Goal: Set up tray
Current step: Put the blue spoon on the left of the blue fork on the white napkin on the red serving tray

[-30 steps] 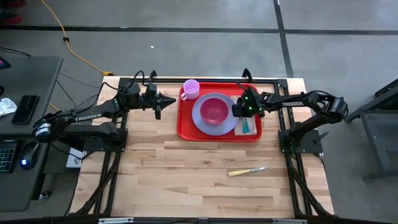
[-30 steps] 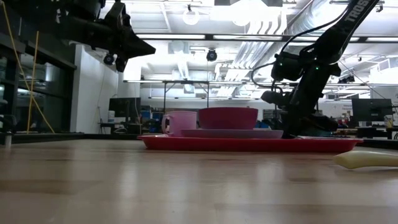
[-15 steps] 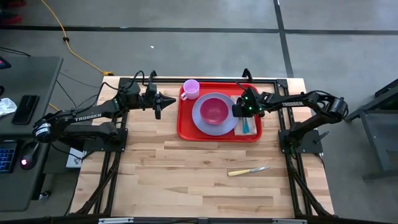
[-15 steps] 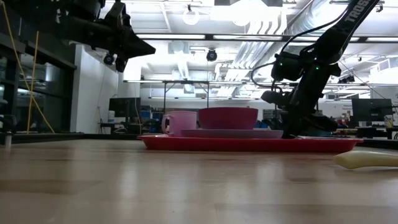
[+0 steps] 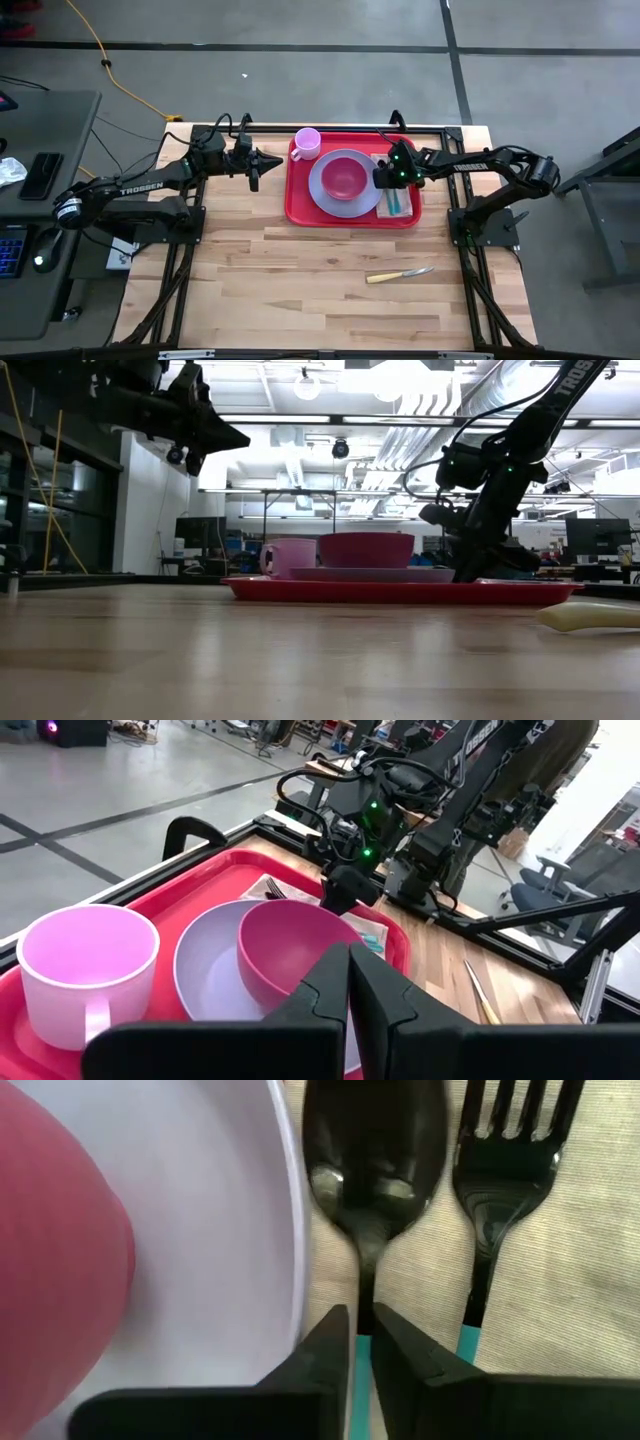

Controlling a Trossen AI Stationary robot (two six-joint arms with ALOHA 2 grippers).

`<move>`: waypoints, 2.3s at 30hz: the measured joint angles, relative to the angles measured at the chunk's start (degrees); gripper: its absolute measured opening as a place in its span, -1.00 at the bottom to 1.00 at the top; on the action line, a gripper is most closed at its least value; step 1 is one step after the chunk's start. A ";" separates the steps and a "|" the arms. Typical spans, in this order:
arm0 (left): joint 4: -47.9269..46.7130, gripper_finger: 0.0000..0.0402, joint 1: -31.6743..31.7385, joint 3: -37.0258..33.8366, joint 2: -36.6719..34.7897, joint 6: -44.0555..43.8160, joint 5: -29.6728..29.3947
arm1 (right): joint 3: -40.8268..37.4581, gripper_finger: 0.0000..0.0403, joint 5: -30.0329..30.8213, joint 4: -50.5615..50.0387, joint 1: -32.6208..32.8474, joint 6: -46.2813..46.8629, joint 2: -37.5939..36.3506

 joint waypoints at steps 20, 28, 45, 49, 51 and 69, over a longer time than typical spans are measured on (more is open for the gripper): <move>-0.02 -0.79 0.00 0.00 0.00 -0.42 -0.02 | 0.00 -0.63 -0.74 -0.11 -0.04 -0.13 -0.15; 0.00 -0.79 0.00 0.00 0.00 -0.84 -0.02 | -0.09 -0.70 -0.58 -4.81 -2.68 -1.58 -5.93; 0.13 -0.79 0.00 0.00 0.00 -0.85 -0.04 | -0.04 -0.70 0.08 -12.20 -0.53 -2.46 -11.19; 0.13 -0.79 0.00 0.00 0.00 -0.84 -0.31 | -0.04 -0.70 1.32 -12.12 1.15 -1.42 -11.19; 0.13 -0.79 0.00 0.00 0.00 -0.84 -0.67 | -0.04 -0.70 1.63 -12.39 1.71 -1.41 -11.19; 0.15 -0.79 0.00 0.00 0.00 -0.87 -0.63 | 0.00 -0.70 1.45 -14.81 5.05 -1.01 -8.22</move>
